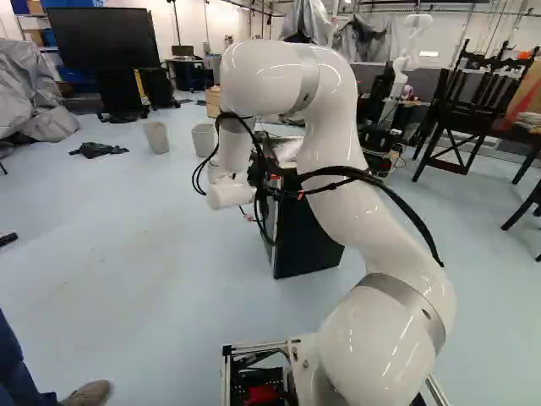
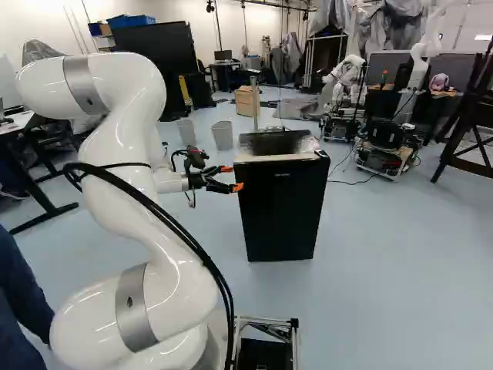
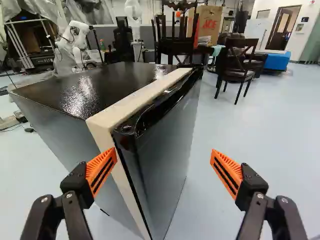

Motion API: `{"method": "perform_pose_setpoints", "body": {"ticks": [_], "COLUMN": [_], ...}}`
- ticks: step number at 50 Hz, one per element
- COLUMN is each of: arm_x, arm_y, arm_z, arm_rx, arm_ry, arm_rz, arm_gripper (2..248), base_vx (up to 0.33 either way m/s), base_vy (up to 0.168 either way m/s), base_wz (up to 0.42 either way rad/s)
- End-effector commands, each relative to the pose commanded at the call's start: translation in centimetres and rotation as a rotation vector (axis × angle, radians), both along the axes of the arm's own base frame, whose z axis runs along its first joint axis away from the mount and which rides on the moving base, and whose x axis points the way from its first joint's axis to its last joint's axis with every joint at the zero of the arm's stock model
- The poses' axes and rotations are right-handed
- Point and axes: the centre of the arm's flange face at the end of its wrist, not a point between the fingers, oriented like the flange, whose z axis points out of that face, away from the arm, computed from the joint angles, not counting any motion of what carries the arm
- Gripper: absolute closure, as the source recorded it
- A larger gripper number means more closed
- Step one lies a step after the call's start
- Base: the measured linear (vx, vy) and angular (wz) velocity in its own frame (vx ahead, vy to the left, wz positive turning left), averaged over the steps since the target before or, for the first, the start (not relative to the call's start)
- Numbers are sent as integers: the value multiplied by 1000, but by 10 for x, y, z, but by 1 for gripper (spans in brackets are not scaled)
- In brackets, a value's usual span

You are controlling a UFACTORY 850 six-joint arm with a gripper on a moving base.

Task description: Grab a drink from the fridge

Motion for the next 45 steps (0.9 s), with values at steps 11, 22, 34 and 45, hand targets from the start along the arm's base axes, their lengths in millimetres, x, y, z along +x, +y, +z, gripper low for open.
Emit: {"method": "perform_pose_setpoints", "body": {"ticks": [11,22,34,45], "arm_x": [0,1,3,3], "arm_y": [0,0,0,0], "arm_z": [0,0,0,0], "arm_rx": [0,1,2,2], "arm_ry": [0,-1,-3,-3], "arm_rz": [0,-1,-2,-3], "arm_gripper": [3,3,3,3], "base_vx": [0,0,0,0], "base_vy": [0,0,0,0], "base_wz": [0,0,0,0]}}
